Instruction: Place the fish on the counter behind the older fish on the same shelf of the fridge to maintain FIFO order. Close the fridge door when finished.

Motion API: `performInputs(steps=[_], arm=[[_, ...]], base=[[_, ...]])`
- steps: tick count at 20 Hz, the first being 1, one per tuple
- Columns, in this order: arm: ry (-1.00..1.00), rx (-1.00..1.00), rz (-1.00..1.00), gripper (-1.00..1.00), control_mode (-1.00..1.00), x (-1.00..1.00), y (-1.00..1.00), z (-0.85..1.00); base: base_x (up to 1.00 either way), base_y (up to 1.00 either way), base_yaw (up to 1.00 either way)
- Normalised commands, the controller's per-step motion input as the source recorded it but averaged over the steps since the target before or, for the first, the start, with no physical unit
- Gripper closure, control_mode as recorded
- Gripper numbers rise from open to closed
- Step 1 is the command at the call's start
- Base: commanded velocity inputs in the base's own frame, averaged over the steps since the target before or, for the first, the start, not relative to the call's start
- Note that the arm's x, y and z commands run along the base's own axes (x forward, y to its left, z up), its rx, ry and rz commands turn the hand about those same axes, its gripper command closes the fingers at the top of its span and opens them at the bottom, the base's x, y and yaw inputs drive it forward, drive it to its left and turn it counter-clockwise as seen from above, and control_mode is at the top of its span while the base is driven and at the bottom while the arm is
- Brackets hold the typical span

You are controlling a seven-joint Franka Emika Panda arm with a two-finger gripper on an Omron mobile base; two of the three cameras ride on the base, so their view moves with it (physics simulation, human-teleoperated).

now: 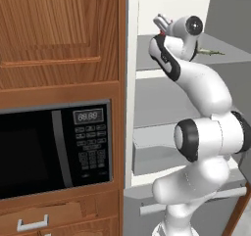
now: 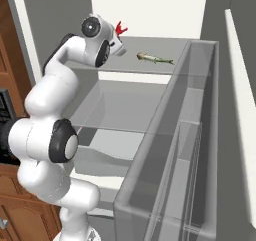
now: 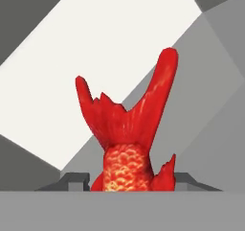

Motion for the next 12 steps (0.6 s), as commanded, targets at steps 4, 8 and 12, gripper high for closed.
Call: performInputs(steps=[4, 8, 12], arm=[[0.00, 0.00, 0.00, 1.00, -1.00, 0.58, 0.00, -0.01], [0.01, 0.00, 0.00, 1.00, -1.00, 0.58, 0.00, -0.05], [0.02, 0.00, 0.00, 1.00, -1.00, 0.55, 0.00, -0.16]], base=[[0.00, 0.00, 0.00], [0.00, 0.00, 0.00], [0.00, 0.00, 0.00]])
